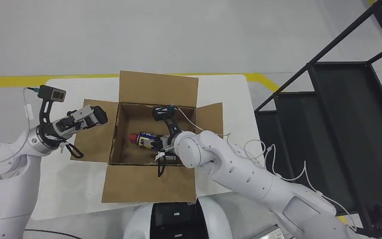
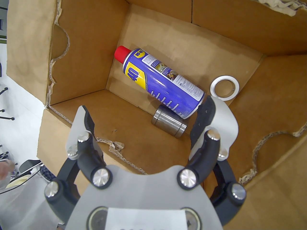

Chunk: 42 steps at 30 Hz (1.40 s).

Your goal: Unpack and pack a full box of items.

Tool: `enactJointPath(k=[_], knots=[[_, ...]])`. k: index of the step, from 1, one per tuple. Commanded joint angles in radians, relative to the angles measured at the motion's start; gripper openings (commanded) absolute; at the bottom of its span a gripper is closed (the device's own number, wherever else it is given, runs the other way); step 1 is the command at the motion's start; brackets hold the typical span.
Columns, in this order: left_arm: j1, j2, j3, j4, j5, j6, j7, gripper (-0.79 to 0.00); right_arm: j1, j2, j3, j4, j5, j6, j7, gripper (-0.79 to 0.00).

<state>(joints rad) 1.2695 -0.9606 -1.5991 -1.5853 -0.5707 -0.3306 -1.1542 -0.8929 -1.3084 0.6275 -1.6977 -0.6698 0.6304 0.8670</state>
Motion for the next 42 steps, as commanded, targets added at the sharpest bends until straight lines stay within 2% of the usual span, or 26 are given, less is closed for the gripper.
enactJointPath(k=[1, 29, 31, 37, 42], knots=[[0.0, 0.0, 0.0, 0.0, 0.0, 0.0, 0.0, 0.0, 0.0, 0.0, 0.0, 0.0, 0.0, 0.0, 0.0, 0.0], [0.0, 0.0, 0.0, 0.0, 0.0, 0.0, 0.0, 0.0, 0.0, 0.0, 0.0, 0.0, 0.0, 0.0, 0.0, 0.0], [0.0, 0.0, 0.0, 0.0, 0.0, 0.0, 0.0, 0.0, -0.003, 0.001, -0.011, 0.0, -0.028, -0.062, -0.017, 0.0], [0.0, 0.0, 0.0, 0.0, 0.0, 0.0, 0.0, 0.0, 0.09, -0.004, -0.079, 0.061, -0.176, -0.313, 0.1, 0.0], [0.0, 0.0, 0.0, 0.0, 0.0, 0.0, 0.0, 0.0, 0.161, -0.031, -0.123, 0.18, -0.162, -0.512, 0.146, 0.0]])
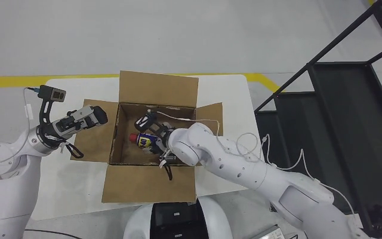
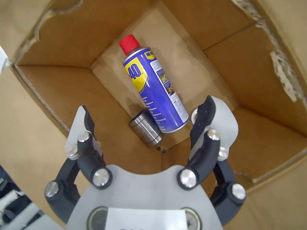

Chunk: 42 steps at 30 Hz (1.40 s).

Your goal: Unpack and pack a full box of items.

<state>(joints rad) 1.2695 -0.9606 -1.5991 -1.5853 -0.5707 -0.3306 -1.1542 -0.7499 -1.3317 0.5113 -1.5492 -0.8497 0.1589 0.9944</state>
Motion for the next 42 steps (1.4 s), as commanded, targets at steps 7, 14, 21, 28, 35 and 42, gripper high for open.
enactJointPath(k=[7, 14, 21, 28, 35, 42], knots=[[0.0, 0.0, 0.0, 0.0, 0.0, 0.0, 0.0, 0.0, 0.107, -0.062, -0.075, 0.193, 0.033, -0.251, 0.029, 0.0], [0.0, 0.0, 0.0, 0.0, 0.0, 0.0, 0.0, 0.0, 0.12, -0.076, -0.073, 0.233, 0.048, -0.263, -0.01, 0.0], [0.0, 0.0, 0.0, 0.0, 0.0, 0.0, 0.0, 0.0, 0.12, -0.076, -0.073, 0.233, 0.048, -0.263, -0.01, 0.0], [0.0, 0.0, 0.0, 0.0, 0.0, 0.0, 0.0, 0.0, 0.121, -0.076, -0.074, 0.222, 0.008, -0.292, -0.019, 0.0], [0.0, 0.0, 0.0, 0.0, 0.0, 0.0, 0.0, 0.0, 0.151, -0.099, -0.091, 0.276, -0.043, -0.345, 0.01, 0.0], [0.0, 0.0, 0.0, 0.0, 0.0, 0.0, 0.0, 0.0, 0.191, -0.149, -0.106, 0.405, -0.01, -0.379, -0.03, -0.015]])
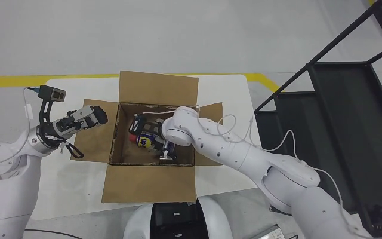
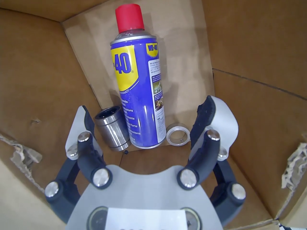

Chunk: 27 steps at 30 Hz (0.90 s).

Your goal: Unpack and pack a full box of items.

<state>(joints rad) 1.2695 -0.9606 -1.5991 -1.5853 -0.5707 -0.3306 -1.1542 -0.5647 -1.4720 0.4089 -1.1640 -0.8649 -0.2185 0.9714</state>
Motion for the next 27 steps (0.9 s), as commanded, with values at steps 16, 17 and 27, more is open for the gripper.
enactJointPath(k=[16, 17, 27], knots=[[0.0, 0.0, 0.0, 0.0, 0.0, 0.0, 0.0, 0.0, 0.061, -0.15, -0.084, 0.27, 0.029, -0.048, -0.023, 0.0], [0.0, 0.0, 0.0, 0.0, 0.0, 0.0, 0.0, 0.0, 0.065, -0.159, -0.091, 0.285, 0.023, -0.052, -0.018, 0.0], [0.0, 0.0, 0.0, 0.0, 0.0, 0.0, 0.0, 0.0, 0.088, -0.235, -0.11, 0.429, 0.023, -0.089, -0.037, -0.099]])
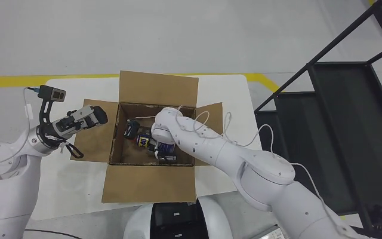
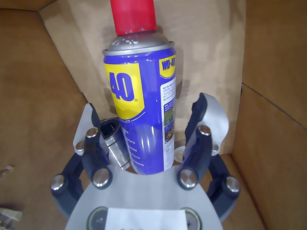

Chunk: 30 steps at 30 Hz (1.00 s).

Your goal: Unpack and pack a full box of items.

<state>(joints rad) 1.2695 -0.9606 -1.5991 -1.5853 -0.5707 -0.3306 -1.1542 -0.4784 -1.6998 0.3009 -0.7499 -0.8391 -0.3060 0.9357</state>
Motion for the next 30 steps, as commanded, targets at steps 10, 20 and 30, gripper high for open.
enactJointPath(k=[10, 20, 30], knots=[[0.0, 0.0, 0.0, 0.0, 0.0, 0.0, 0.0, 0.0, 0.012, -0.067, -0.012, 0.132, -0.014, -0.036, -0.012, -0.185], [0.0, 0.0, 0.0, 0.0, 0.0, 0.0, 0.0, 0.0, 0.023, -0.11, -0.019, 0.222, -0.041, -0.091, -0.016, -0.785], [0.0, 0.0, 0.0, 0.0, 0.0, 0.0, 0.0, 0.0, 0.039, -0.127, -0.003, 0.267, -0.069, -0.108, -0.067, -0.785]])
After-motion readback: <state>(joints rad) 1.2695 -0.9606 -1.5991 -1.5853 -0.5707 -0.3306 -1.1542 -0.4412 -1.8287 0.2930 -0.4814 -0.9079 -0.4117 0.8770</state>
